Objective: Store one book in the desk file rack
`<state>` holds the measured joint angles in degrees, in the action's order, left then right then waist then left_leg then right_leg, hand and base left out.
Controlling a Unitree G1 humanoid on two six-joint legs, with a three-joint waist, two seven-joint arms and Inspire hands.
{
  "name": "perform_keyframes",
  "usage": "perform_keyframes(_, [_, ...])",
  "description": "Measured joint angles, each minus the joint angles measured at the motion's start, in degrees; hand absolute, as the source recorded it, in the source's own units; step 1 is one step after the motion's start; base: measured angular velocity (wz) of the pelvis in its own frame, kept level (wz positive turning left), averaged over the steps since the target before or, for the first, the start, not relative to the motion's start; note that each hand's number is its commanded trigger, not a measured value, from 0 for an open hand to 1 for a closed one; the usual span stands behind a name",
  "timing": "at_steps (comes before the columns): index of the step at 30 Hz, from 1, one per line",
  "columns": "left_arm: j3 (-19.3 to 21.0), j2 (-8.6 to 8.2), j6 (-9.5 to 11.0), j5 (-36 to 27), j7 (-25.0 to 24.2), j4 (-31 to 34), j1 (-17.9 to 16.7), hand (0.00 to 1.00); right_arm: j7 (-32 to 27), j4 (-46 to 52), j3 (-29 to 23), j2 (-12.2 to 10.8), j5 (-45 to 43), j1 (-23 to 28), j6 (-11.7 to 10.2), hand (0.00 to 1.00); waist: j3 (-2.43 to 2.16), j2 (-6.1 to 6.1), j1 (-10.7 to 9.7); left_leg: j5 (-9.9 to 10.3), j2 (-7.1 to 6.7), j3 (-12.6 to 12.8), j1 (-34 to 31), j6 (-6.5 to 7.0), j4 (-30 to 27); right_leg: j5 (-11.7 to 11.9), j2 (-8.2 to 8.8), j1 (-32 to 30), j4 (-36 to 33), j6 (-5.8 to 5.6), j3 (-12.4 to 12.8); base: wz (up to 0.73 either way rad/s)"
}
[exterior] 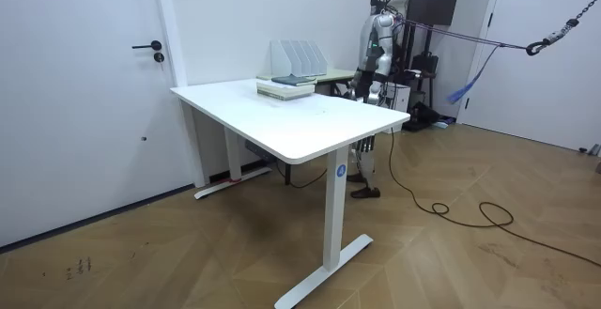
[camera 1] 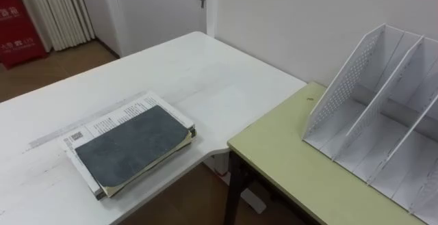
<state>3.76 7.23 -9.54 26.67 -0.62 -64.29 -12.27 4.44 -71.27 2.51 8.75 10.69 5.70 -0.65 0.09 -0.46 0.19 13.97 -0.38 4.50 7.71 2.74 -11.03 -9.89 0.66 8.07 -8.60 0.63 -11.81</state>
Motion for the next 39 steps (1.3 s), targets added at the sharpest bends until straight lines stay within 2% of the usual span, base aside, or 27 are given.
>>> perform_keyframes(9, [0.00,-0.01,0.23,-0.18,0.00,-0.11,-0.05,0.00,-0.08,0.03,-0.14,-0.04,0.26,-0.02,-0.09,0.00,0.01,0.01,0.00,0.00,0.00,0.01,0.01,0.00,0.10,-0.01,-0.02,0.02,0.05,-0.01,-0.03,0.00])
perform_keyframes(20, [0.59,-0.03,2.57,-0.11,1.57,0.43,0.47,0.00,-0.58,0.13,-0.41,-0.06,0.24,0.07,-0.77,0.00,0.03,-0.02,-0.01,0.01,0.01,0.05,0.24,0.00,0.26,-0.13,-0.02,-0.06,0.01,-0.03,0.12,0.00])
perform_keyframes(28, [0.47,0.00,4.18,-0.18,2.67,7.08,1.17,0.00,-0.26,0.27,-0.48,-0.03,-0.25,-0.04,-1.27,0.00,0.00,-0.02,-0.27,-0.01,-0.05,0.04,-0.20,0.01,0.29,-0.10,-0.09,-1.17,-0.05,-0.01,0.53,-0.02])
perform_keyframes(30, [0.16,-0.02,5.14,-0.48,2.88,9.03,1.64,0.00,-0.12,0.27,-0.39,-0.02,-0.25,-0.13,-1.40,0.00,-0.02,-0.05,-0.44,-0.01,-0.14,0.04,-0.24,0.02,0.33,-0.10,-0.15,-1.18,-0.04,-0.03,0.65,0.00])
perform_keyframes(34, [-1.05,-0.40,7.51,-0.40,3.78,9.24,4.60,0.00,-0.06,0.34,0.01,-0.04,-3.11,-0.22,-3.37,0.00,-0.14,-0.15,-0.87,-0.03,-0.30,0.10,-0.28,0.04,0.69,-0.05,-0.54,-1.19,-0.06,-0.05,0.98,-0.04])
perform_keyframes(37, [-4.24,-0.40,8.31,1.16,4.13,10.48,5.71,0.00,0.05,0.14,0.43,-0.05,-4.24,-1.03,-3.68,0.00,-0.25,-0.05,-2.03,-0.03,-0.26,0.27,-0.27,0.03,0.67,-0.05,-0.53,-1.13,-0.08,-0.05,0.89,0.00])
perform_keyframes(39, [-7.24,-0.34,9.03,2.34,4.13,13.84,5.73,0.00,0.05,0.11,0.72,-0.05,-4.24,-1.39,-3.74,0.00,-0.17,-0.14,-2.54,-0.04,-0.26,0.29,-0.21,0.02,0.66,-0.05,-0.52,-1.10,-0.09,-0.05,0.96,0.00])
